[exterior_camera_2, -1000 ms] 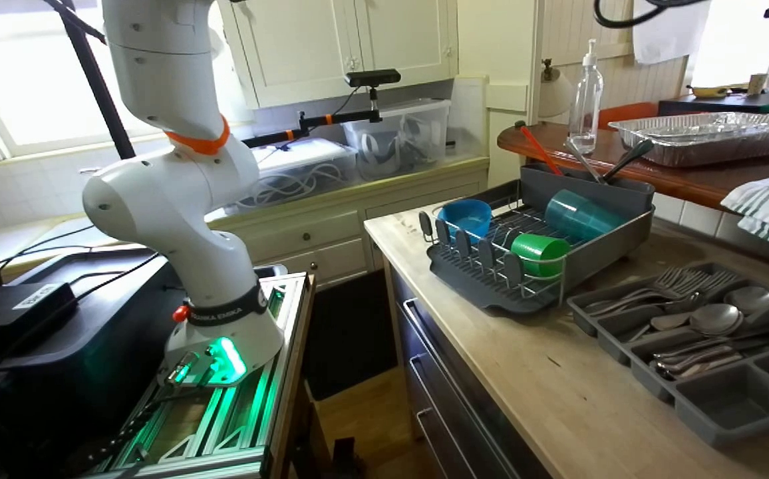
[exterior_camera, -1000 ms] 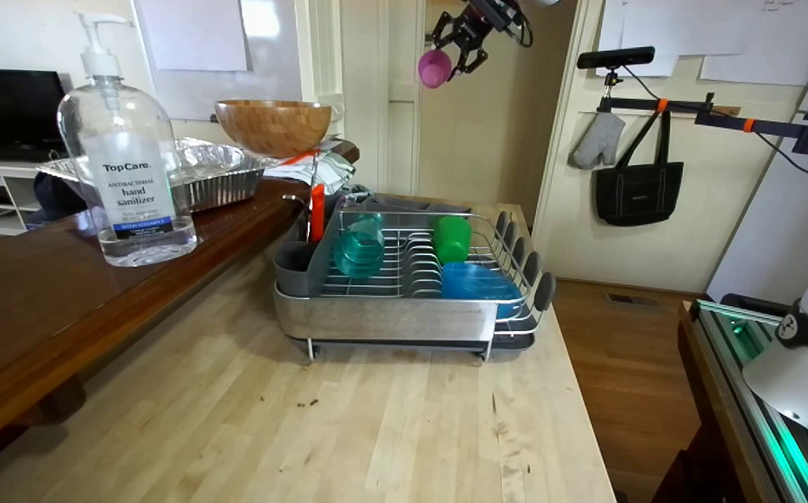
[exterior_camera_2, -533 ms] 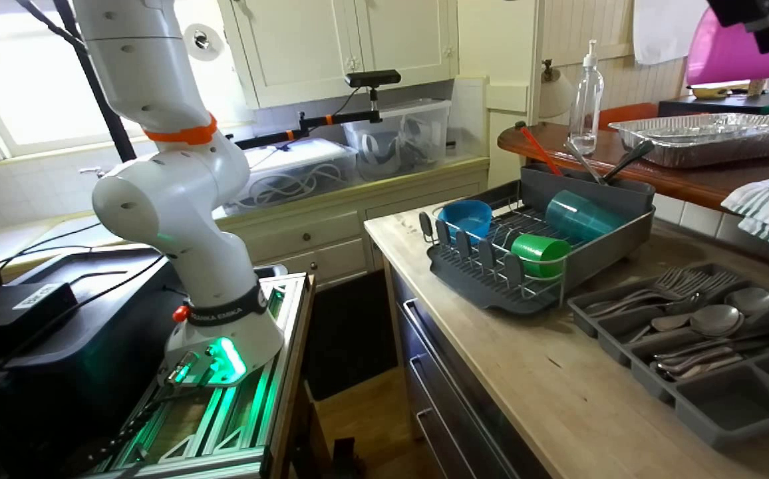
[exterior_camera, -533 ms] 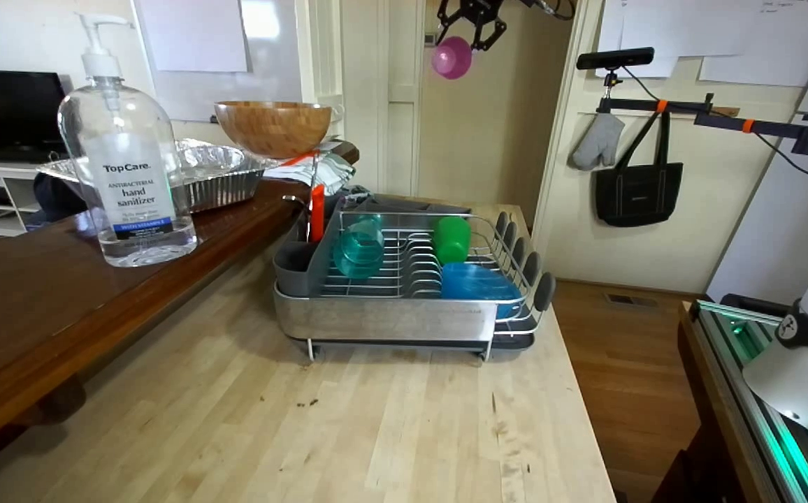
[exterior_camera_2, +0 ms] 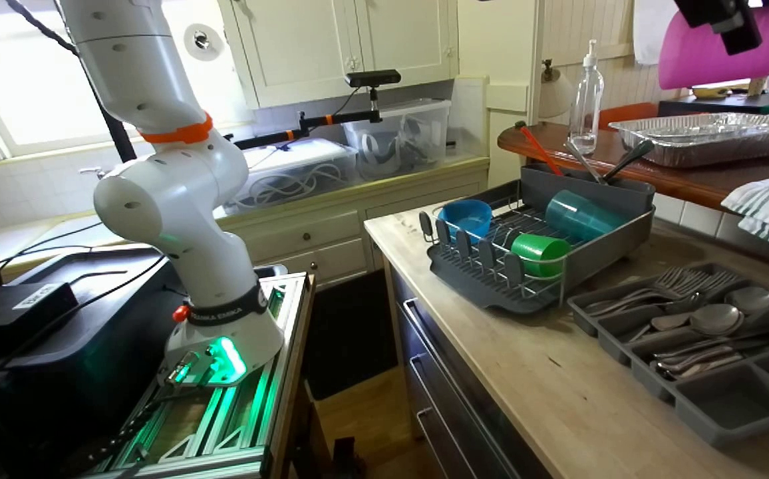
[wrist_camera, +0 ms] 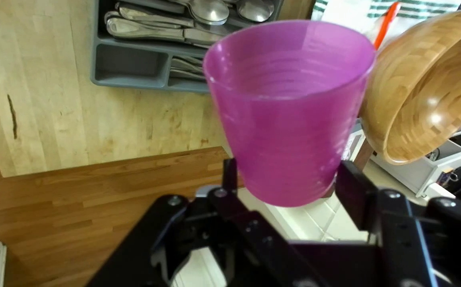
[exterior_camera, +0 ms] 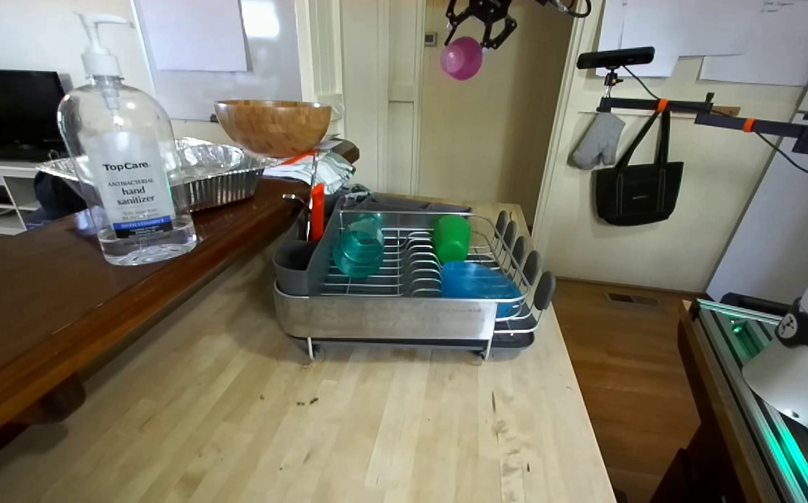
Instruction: Place the pink cup on the dish rack
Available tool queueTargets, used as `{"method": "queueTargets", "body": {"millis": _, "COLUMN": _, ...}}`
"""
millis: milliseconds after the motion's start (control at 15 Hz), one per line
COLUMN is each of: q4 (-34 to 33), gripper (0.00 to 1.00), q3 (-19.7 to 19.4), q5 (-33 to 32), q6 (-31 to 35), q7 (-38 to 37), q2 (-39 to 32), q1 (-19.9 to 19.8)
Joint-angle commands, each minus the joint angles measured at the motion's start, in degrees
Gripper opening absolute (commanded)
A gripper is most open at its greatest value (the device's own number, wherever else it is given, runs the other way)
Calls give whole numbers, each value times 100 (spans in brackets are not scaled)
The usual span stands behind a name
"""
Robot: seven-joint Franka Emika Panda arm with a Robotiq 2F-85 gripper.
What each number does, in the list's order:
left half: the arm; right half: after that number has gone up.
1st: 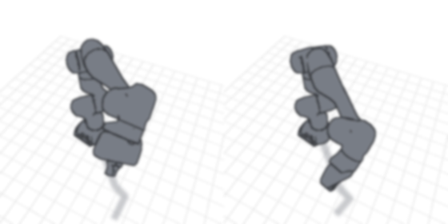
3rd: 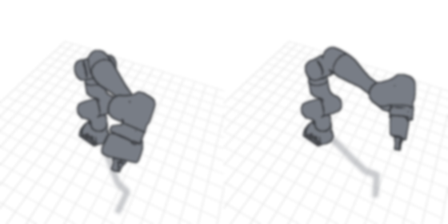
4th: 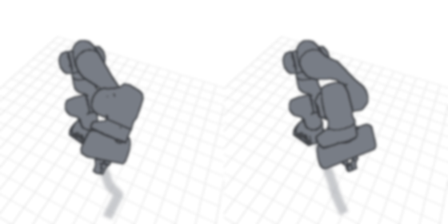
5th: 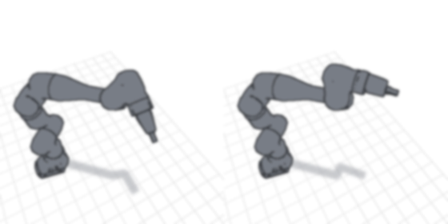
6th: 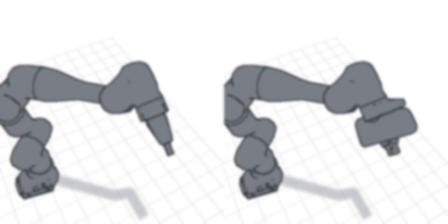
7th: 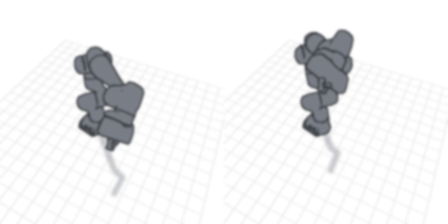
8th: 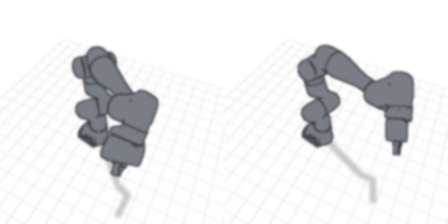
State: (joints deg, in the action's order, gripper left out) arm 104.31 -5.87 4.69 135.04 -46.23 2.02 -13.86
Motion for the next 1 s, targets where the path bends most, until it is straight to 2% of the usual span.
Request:
{"method": "queueTargets", "body": {"millis": 0, "q4": 166, "gripper": 38, "q3": 95, "q5": -1542, "q6": 354, "q7": -926, "q2": 250, "q1": 278}}
{"method": "queueTargets", "body": {"millis": 67, "q4": 194, "gripper": 38, "q3": 481, "q5": -2003, "q6": 338, "q7": -1163, "q2": 348, "q1": -5}}
{"method": "queueTargets", "body": {"millis": 133, "q4": 226, "gripper": 38, "q3": 662, "q5": -2473, "q6": 250, "q7": -1399, "q2": 462, "q1": -72}}
{"method": "queueTargets", "body": {"millis": 333, "q4": 528, "gripper": 38, "q3": 1258, "q5": -3871, "q6": 64, "q7": -2280, "q2": 829, "q1": 13}}
{"method": "queueTargets", "body": {"millis": 400, "q4": 546, "gripper": 38, "q3": 1176, "q5": -4314, "q6": -77, "q7": -2650, "q2": 875, "q1": 384}}
{"method": "queueTargets", "body": {"millis": 533, "q4": 625, "gripper": 38, "q3": 1538, "q5": -4811, "q6": -381, "q7": -3208, "q2": 924, "q1": 641}}
{"method": "queueTargets", "body": {"millis": 933, "q4": 508, "gripper": 38, "q3": 2197, "q5": -5562, "q6": -1480, "q7": -4263, "q2": 566, "q1": 1557}}
